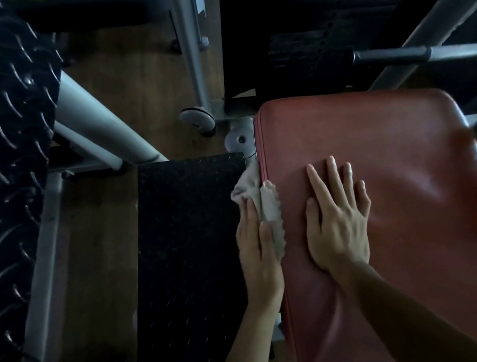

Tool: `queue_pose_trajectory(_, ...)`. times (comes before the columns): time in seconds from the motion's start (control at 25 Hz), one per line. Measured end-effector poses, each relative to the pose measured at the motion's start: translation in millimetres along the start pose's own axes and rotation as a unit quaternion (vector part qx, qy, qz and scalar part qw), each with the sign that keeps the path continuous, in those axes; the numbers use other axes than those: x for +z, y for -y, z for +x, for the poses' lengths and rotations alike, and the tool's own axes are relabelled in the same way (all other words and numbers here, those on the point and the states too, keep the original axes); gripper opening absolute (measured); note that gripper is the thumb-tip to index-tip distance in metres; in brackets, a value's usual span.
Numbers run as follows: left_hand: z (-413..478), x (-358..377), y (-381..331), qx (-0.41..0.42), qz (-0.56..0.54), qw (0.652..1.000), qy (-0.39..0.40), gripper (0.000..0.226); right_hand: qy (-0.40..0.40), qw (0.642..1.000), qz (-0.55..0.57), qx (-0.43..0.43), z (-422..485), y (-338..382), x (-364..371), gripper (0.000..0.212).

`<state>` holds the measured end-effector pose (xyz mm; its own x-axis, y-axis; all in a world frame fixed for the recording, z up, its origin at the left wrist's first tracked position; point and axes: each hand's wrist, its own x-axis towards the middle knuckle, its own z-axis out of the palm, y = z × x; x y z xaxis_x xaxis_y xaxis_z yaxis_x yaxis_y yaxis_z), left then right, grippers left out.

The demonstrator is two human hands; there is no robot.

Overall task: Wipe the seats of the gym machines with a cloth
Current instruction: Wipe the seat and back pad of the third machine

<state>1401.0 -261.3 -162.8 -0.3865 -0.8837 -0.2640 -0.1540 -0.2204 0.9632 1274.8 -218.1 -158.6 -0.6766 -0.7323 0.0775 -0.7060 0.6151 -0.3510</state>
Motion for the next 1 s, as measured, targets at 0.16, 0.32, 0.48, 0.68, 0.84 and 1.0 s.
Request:
queue_pose_trajectory(0.16,29.3,0.6,6.7,-0.089,-0.088,0.987,0.096,0.058,0.003,1.0,0.004,0.005,0.5,-0.5,0.6,0.056)
queue_pose_trajectory(0.32,40.8,-3.2,7.0,-0.079,-0.1,0.987,0.099,0.056,0.005,1.0,-0.005,0.004,1.2,0.1,1.2,0.057)
queue_pose_trajectory(0.48,52.6,2.8,-8.5,-0.076,-0.074,0.988,0.11,0.061,0.009,1.0,-0.004,0.002,1.4,-0.5,1.1,0.057)
queue_pose_trajectory(0.68,121.5,20.2,-35.1,-0.054,-0.006,0.994,0.098,0.06,0.004,1.0,-0.015,0.001,1.9,0.3,1.6,0.057)
queue_pose_trajectory(0.84,89.2,13.2,-30.9,-0.032,0.007,0.993,0.113,0.06,0.003,1.0,-0.014,-0.003,0.3,0.5,0.2,0.057)
queue_pose_trajectory(1.0,78.3,9.6,-26.4,-0.03,0.005,0.992,0.126,0.064,0.005,1.0,-0.015,-0.001,0.7,0.9,-0.8,0.057)
